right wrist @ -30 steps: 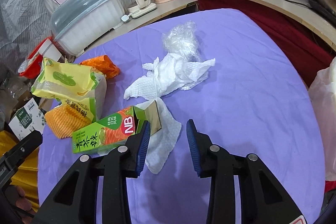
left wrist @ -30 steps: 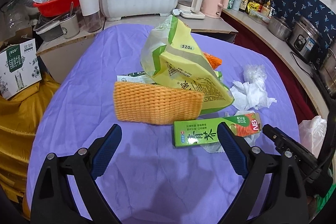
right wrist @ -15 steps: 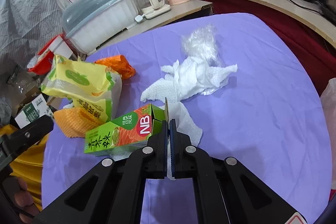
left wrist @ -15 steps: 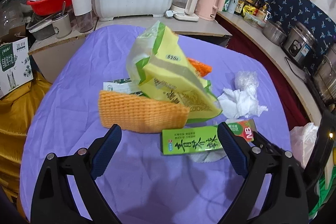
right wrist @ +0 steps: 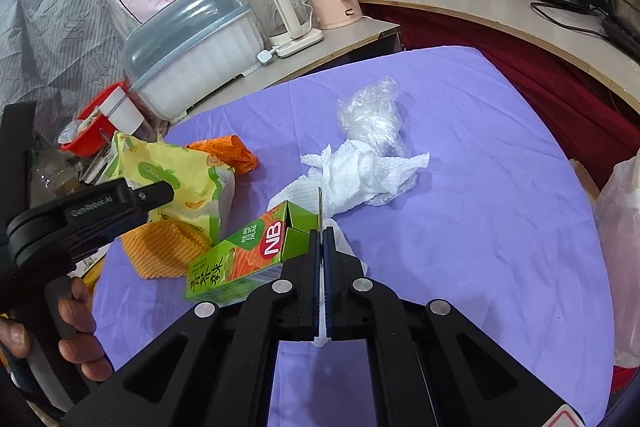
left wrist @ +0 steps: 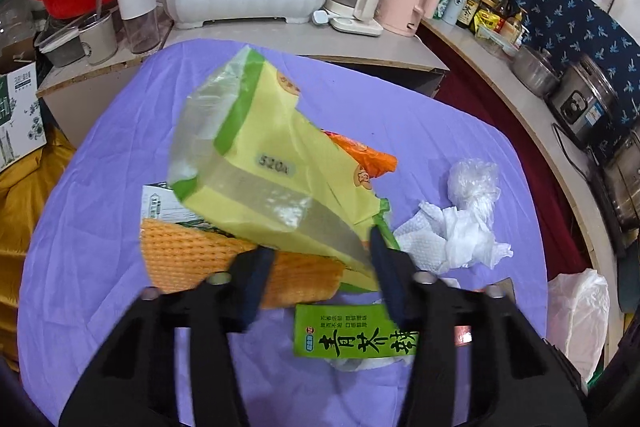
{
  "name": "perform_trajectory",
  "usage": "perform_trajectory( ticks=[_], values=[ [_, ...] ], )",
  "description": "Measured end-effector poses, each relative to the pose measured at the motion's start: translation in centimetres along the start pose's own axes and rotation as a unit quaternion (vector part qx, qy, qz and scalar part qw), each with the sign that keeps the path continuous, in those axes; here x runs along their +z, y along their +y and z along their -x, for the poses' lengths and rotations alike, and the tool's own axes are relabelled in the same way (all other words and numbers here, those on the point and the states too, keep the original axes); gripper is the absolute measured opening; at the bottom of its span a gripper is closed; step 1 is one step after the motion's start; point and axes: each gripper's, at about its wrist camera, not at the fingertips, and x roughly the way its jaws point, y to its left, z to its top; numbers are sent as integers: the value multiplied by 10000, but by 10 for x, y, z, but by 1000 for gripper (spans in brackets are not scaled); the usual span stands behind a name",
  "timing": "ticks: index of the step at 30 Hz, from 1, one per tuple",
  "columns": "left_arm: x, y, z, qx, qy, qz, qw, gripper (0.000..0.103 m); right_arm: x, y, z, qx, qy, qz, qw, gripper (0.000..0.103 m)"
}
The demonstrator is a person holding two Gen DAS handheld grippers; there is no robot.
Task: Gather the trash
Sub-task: 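Carry the juice box and snack bag over the white-lined bin with both grippers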
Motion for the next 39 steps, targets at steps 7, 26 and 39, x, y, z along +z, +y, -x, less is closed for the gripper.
perform_trajectory(
  ticks=[7,26,39],
  values=[
    [-1,-11,18,-100,-212,-322,9992,2,9,2,23,72,-281,2,9996,2],
    [-35,-106,122,-865,-728,-1252,9857,1,42,-28,181,-404,-1734,-55,9840,2],
    [-95,-229,154,-1604,-558,-2271,9589,1,24,-135,286,-1316,-2321,-570,9621,2]
  ],
)
